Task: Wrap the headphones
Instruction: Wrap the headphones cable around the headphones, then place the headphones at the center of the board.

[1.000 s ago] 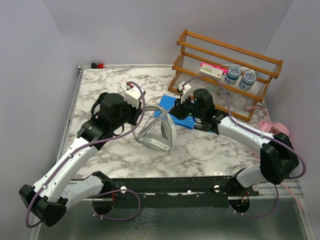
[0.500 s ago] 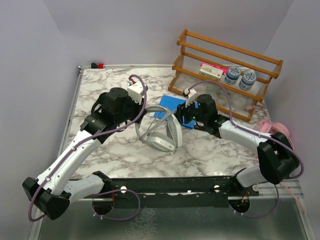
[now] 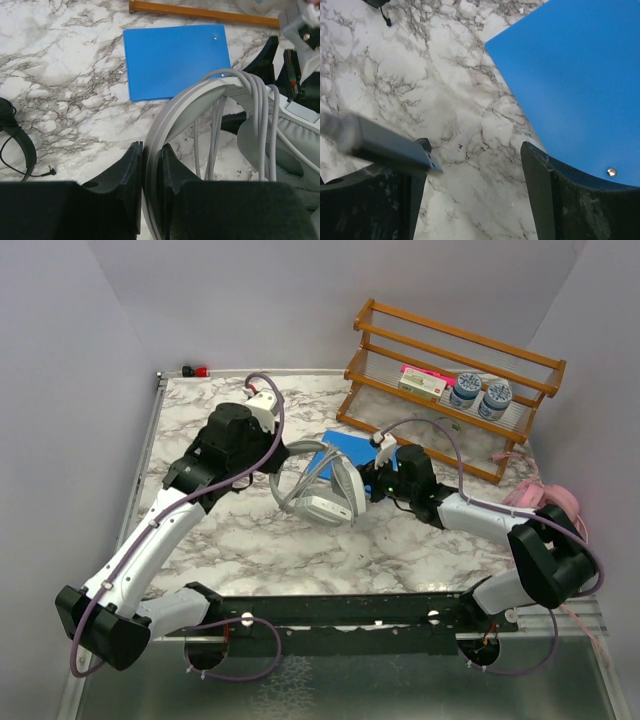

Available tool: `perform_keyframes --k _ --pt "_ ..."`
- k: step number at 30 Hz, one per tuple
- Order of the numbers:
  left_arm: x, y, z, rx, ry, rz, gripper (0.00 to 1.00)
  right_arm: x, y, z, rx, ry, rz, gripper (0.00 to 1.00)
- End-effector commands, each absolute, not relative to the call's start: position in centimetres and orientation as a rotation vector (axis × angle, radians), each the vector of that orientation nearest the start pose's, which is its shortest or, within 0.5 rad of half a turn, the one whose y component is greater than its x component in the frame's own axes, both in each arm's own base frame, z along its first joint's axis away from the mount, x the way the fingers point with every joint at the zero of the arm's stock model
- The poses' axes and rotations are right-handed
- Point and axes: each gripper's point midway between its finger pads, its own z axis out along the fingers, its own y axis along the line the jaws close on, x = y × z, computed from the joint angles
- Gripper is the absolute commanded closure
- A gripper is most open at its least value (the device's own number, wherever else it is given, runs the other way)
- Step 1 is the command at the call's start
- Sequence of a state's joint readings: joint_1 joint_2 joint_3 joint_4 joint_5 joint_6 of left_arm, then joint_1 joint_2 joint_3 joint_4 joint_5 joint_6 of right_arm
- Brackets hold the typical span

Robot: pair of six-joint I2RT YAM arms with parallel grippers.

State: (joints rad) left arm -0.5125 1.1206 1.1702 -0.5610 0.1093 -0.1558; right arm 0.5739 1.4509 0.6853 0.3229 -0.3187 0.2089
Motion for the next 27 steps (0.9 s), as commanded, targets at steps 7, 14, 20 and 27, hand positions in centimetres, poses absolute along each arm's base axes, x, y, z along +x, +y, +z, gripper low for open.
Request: perform_keyframes --k 7,14,20,27 --pt "32.8 -17.0 28.2 0.123 1.961 -0.603 1.0 28.2 27.2 9.8 -0.575 2.012 0.915 0.14" --pt "35.7 -14.7 25.6 -0.128 1.953 -0.537 1.0 25.9 27.3 9.6 -0.577 2.018 1.017 0.0" --pt "38.1 -12.3 23.4 -0.363 1.9 -0.45 1.0 24.0 26.8 11.0 -0.575 1.972 1.076 0.0" --pt "41.6 -9.3 20.5 -0.628 1.791 -0.316 1.0 23.1 26.2 13.8 -0.619 1.898 1.058 0.0"
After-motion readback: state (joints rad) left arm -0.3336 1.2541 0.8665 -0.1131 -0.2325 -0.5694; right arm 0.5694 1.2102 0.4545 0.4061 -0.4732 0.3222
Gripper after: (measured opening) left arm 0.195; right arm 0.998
